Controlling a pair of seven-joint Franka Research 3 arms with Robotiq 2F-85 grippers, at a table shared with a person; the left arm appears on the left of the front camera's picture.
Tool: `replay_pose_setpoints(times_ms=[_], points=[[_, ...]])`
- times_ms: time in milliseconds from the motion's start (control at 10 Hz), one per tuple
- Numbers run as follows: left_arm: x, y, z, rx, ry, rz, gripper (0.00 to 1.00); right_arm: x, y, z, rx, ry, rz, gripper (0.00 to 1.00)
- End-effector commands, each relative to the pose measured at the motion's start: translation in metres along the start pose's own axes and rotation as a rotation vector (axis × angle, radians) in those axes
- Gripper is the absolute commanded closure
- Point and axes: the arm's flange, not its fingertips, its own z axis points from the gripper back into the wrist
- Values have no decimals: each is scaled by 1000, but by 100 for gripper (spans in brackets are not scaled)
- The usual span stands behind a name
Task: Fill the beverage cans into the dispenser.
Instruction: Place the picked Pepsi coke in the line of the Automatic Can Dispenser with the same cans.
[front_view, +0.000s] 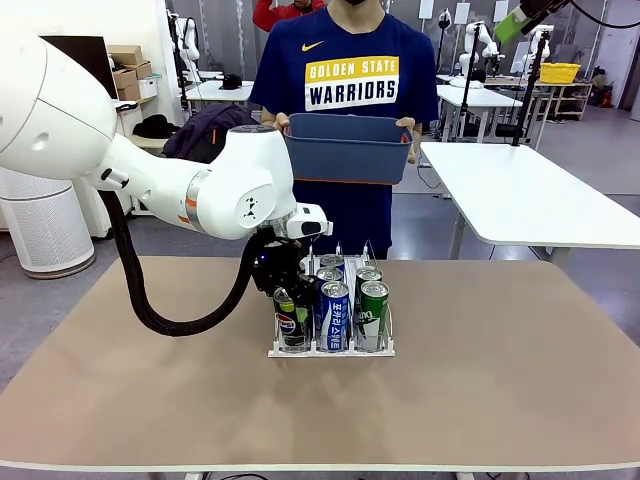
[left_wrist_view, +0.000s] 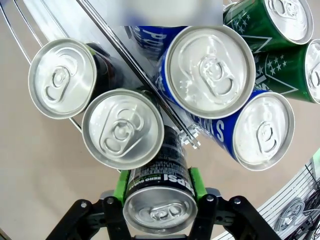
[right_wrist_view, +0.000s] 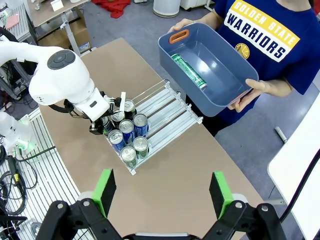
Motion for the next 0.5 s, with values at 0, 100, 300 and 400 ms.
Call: replay_pose_setpoints(times_ms=[0,100,300,400], points=[[-1,-2,0,-2,2,2,42,-1,0,-1,2,2,-2,0],[-1,-2,0,-2,2,2,42,-1,0,-1,2,2,-2,0],[0,-2,2,13,-2,-5,23,-1,0,-1,2,2,-2,0],[-1,-4,4,31,-4,-4,12,-1,0,-1,2,2,-2,0]])
